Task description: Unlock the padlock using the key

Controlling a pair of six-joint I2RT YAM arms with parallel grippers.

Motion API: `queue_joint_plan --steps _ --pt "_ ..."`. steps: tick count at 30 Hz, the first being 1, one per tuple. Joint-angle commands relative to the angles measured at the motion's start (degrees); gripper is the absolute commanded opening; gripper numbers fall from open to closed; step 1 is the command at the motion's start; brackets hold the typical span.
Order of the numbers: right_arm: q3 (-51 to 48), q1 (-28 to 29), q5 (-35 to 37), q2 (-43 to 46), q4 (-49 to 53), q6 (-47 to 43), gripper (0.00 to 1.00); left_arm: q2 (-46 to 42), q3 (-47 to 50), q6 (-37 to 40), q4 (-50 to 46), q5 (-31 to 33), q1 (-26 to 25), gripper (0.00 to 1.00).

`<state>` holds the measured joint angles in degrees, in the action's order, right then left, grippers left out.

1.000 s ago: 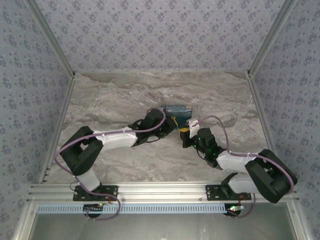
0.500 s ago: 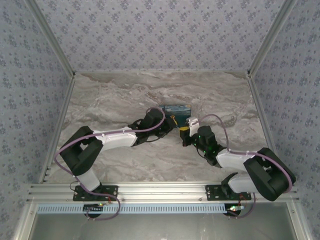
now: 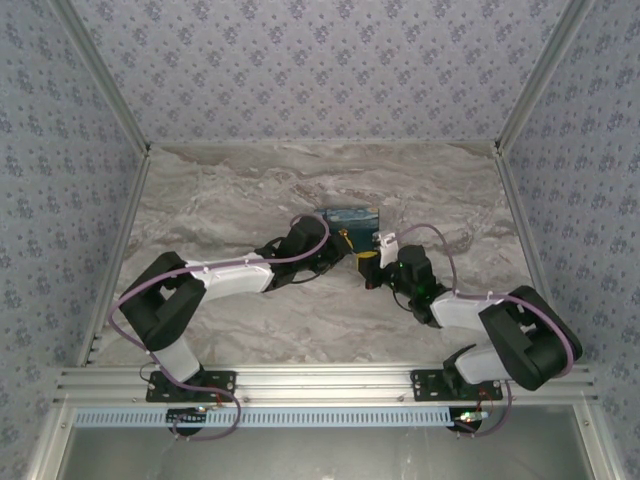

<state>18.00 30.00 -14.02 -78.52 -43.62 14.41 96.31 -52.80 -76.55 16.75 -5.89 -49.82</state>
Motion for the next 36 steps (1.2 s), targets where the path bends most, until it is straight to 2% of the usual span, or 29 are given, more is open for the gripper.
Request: queue_joint_plan --steps 1,19,36 --pt "4.2 -1.0 -4.7 -0.7 -8.8 2.3 0.00 -1.5 -1.5 -0.2 1.3 -7.7 -2.1 0.17" --pt "6.8 -6.2 -14.3 -2.7 -6.9 5.5 0.00 -1.4 0.4 0.3 1.2 -7.5 -1.8 0.17" --pt "6.5 -5.9 -11.8 -3.2 -4.8 7.6 0.00 -0.7 1.2 0.5 2.0 -7.2 -0.8 0.16"
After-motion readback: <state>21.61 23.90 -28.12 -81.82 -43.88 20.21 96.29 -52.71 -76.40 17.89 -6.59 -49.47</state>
